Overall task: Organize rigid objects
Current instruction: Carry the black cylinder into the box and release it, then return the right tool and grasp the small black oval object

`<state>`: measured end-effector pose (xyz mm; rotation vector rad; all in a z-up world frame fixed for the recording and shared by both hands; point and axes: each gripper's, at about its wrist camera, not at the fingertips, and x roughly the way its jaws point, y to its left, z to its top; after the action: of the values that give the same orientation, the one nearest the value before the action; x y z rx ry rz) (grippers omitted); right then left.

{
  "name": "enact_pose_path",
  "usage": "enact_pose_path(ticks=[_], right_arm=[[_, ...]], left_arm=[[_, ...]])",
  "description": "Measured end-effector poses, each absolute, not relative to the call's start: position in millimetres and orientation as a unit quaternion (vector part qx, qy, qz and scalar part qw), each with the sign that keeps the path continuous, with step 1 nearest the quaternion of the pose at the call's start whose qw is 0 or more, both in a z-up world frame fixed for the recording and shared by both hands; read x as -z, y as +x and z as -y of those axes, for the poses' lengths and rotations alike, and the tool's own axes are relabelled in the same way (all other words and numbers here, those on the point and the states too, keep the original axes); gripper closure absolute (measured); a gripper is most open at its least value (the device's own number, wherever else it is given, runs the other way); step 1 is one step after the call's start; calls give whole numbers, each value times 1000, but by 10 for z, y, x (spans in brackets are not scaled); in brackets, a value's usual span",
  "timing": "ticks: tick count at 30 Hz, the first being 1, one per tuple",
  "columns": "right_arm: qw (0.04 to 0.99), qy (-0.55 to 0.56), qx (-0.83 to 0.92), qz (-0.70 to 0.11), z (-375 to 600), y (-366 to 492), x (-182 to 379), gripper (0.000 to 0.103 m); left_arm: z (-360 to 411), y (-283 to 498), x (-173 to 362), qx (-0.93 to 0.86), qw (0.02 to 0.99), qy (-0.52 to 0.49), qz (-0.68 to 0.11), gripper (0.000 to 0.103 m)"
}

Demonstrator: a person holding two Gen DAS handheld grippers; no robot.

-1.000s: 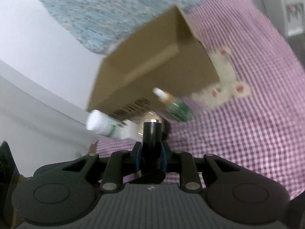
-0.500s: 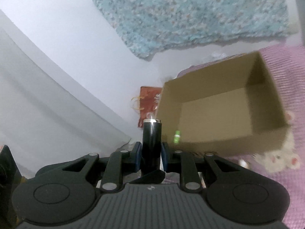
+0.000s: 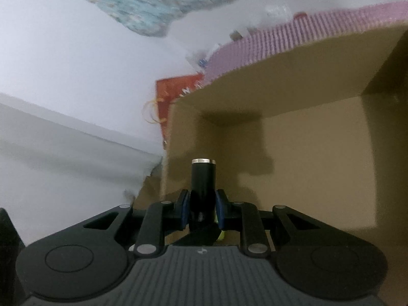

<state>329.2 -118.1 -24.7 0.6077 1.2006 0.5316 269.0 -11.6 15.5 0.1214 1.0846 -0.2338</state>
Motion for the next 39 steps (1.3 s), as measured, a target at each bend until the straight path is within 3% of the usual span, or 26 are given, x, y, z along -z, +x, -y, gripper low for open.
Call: enact_pose_path(ticks=[14, 27, 34, 39], right_arm=[[714, 306, -220, -589, 883, 3750, 897, 78], [753, 326, -241, -519, 1375, 3104, 56, 77], [783, 338, -269, -448, 1889, 2138, -460, 77], [805, 344, -264, -404, 2257, 1402, -552, 77]], left_arm=[[32, 2898, -37, 84, 842, 66, -529, 71], [-41, 2285, -692, 129, 868, -3, -479, 59], [-32, 1609, -1079, 162, 887, -25, -433, 53], [4, 1163, -1051, 173, 888, -23, -425, 51]])
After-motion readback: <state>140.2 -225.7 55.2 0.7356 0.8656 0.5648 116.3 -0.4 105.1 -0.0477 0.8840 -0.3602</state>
